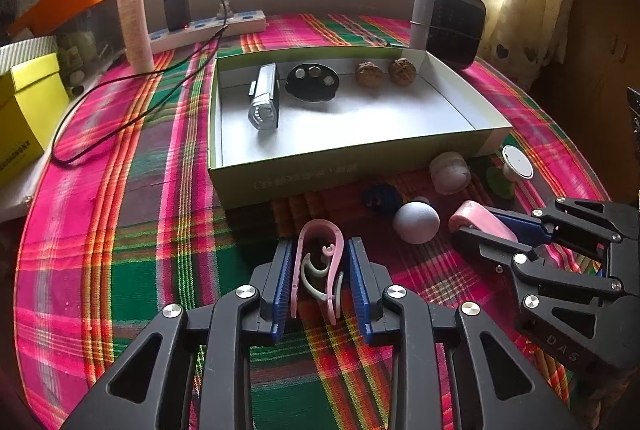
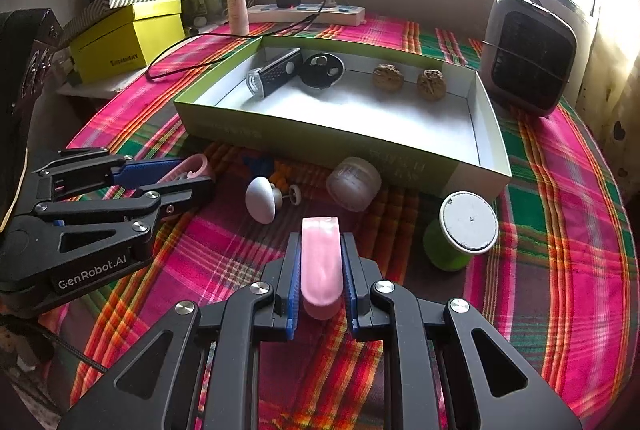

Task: Organize objects
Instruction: 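Lift the hook toy with the left tool while the right tool lifts the pink clip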

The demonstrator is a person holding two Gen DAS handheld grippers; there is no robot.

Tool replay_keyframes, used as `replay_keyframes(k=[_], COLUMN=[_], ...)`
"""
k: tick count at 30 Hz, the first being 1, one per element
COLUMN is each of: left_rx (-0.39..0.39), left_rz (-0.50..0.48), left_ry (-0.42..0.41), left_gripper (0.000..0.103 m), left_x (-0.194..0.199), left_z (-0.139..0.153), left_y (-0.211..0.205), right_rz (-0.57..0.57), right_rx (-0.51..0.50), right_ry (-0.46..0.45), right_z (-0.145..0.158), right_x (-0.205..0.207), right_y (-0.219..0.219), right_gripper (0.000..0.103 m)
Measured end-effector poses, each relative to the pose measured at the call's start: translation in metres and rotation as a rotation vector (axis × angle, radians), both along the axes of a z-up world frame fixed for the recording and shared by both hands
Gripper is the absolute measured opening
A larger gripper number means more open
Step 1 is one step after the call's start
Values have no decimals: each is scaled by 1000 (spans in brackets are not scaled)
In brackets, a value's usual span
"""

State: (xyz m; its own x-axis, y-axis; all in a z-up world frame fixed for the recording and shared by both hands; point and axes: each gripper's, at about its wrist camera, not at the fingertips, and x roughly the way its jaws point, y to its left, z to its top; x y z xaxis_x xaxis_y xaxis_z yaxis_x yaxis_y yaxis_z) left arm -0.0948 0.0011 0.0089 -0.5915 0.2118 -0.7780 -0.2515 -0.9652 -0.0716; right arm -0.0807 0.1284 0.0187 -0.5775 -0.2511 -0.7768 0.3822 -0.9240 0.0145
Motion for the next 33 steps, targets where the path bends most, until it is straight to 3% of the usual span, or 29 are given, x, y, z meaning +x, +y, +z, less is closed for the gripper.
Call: replay_keyframes(k=[33], left_rx=[10], left_rz=[7], left_ry=[31], left_gripper=[22], left_x=[6], left_z=[13], left_y=[-1], right_rz=[1], right_rx=[-61], right_ry=[9], right_z=[13], right_x=[3], right_y=[-1], right_gripper=[19])
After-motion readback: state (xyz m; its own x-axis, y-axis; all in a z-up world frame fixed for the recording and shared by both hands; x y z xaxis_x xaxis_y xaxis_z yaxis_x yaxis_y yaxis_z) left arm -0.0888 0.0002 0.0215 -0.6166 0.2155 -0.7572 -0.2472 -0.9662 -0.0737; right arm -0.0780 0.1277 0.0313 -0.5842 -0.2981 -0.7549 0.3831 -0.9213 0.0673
